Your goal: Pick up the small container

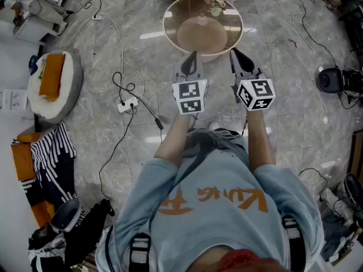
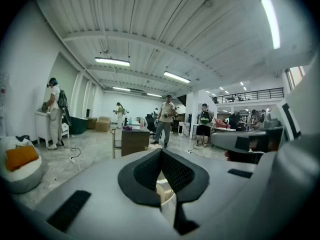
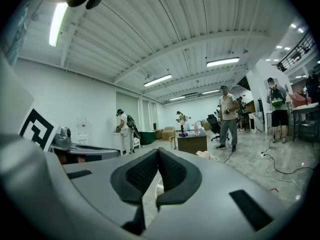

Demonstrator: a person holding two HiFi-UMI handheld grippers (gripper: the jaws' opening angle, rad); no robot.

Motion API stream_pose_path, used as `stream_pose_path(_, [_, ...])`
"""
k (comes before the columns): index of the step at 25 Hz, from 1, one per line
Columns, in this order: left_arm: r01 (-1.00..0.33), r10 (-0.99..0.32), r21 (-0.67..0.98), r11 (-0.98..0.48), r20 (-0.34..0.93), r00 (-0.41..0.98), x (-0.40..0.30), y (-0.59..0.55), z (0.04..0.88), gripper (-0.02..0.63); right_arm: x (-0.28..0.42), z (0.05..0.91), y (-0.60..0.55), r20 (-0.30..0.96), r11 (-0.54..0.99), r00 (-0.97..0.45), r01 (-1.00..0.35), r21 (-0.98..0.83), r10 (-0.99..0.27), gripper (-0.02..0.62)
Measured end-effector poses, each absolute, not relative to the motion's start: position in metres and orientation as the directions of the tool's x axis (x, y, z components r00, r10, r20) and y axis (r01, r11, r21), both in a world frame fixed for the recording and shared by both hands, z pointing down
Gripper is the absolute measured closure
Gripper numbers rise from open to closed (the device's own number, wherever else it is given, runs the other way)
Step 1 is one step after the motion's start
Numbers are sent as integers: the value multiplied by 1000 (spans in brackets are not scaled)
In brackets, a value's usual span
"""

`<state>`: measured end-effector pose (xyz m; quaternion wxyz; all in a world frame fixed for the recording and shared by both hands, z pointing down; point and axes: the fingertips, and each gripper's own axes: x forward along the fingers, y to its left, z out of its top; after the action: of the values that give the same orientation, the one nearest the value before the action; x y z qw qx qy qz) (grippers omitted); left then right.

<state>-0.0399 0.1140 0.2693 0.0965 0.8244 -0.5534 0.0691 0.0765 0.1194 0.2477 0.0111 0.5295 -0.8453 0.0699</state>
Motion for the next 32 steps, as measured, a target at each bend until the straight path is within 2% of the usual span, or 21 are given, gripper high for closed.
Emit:
stream_pose_path(14, [-938,-912,66,-341,219,347,-22,126,265,583,105,245,126,68,421,-432,-897,-136,-899,581])
stream_pose_path(22, [-953,-934,70,-296,186,304,-21,127,257,583,131,233,125,12,428,-434,-892,-143,-901,581])
stream_pose_path(32, [-972,-959,72,-223,164,232,-19,136,257,583,142,244,125,31,476,-484,-869,-135,-875,581])
